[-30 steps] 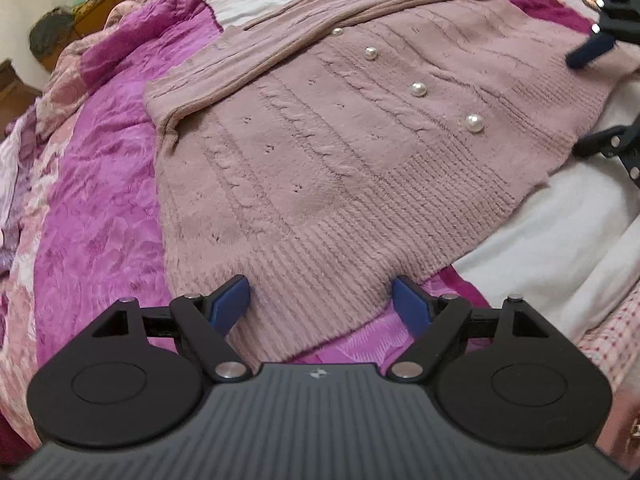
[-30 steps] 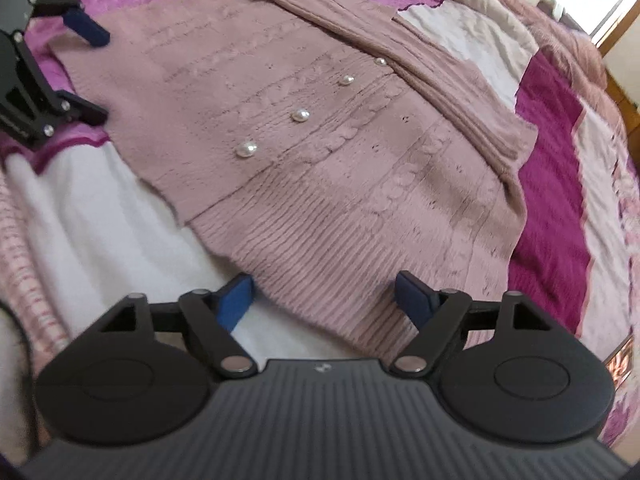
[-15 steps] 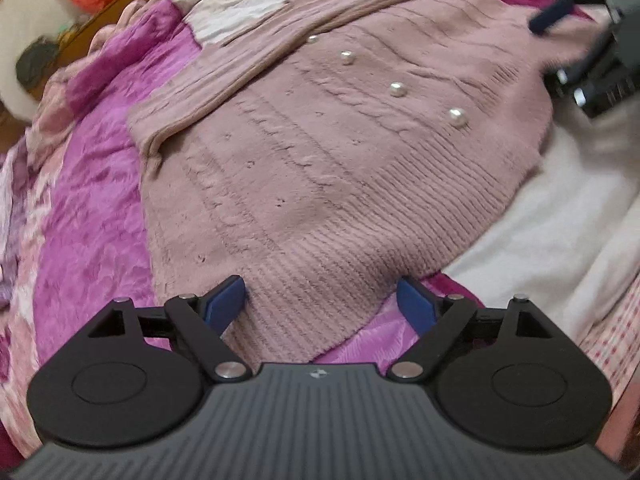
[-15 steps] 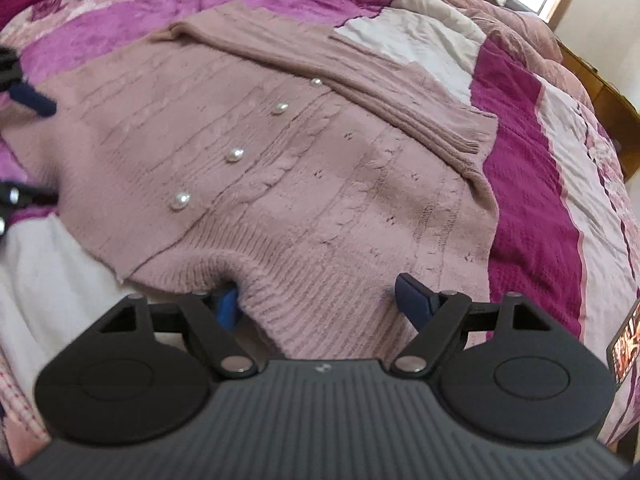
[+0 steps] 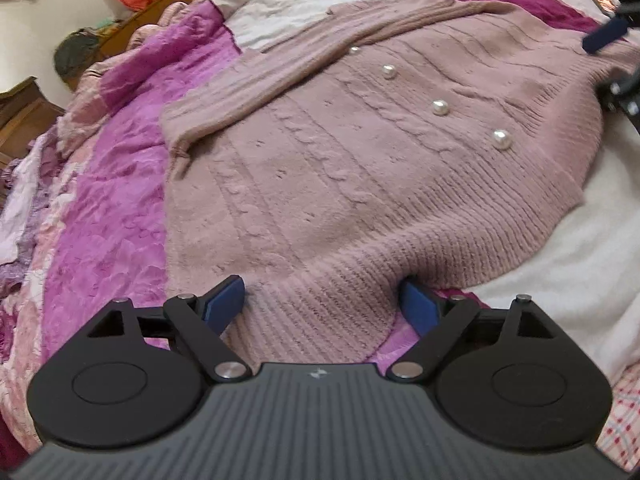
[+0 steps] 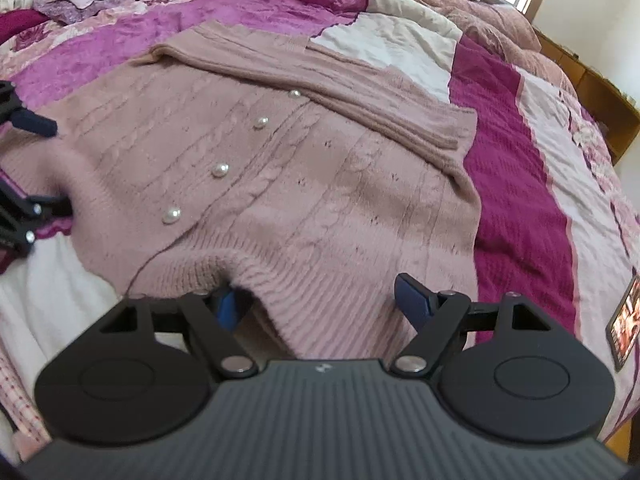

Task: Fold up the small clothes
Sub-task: 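Move both open grippers down to the ribbed hem of the cardigan, then close both grippers on the ribbed hem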

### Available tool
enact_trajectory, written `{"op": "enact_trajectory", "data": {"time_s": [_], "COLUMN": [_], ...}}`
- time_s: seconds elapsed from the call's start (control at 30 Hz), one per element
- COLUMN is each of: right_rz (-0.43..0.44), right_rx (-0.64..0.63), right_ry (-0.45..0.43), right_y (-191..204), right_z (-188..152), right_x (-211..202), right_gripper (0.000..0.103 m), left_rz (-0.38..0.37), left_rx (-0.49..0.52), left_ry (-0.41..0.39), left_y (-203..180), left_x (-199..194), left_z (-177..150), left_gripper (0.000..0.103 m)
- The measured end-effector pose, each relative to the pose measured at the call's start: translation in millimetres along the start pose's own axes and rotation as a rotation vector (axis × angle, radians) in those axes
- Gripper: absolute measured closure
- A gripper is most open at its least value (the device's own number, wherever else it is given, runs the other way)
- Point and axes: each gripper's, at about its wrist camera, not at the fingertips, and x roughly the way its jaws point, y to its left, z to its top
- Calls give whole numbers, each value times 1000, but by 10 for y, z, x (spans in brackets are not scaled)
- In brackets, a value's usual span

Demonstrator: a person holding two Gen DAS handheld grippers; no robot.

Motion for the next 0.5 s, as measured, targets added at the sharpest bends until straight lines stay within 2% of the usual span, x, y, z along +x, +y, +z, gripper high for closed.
{"op": "enact_trajectory", "data": {"time_s": [0.1, 0.23, 0.37, 0.47, 0.5], "right_rz": [-5, 11, 37, 52, 57], "right_rx": [24, 35, 58, 70, 76], "right_ry": [-14, -46, -59, -69, -72], "right_y": [-2, -11, -30, -44, -50], "right_z": [-13, 23, 56, 69, 73], "right_x": [1, -44, -59, -64, -67], "right_gripper": [32, 52, 68, 77, 81], "left_rz": [9, 10, 5, -11, -26], "left_rx": [34, 23, -1, 32, 33], "left_ry": [-11, -1, 3, -18, -17], "left_y": [-44, -32, -8, -42, -46], "left_x": [1, 46, 63, 45, 43], "left_z": [31, 95, 134, 132, 136], "left_gripper": [14, 14, 15, 36, 49]}}
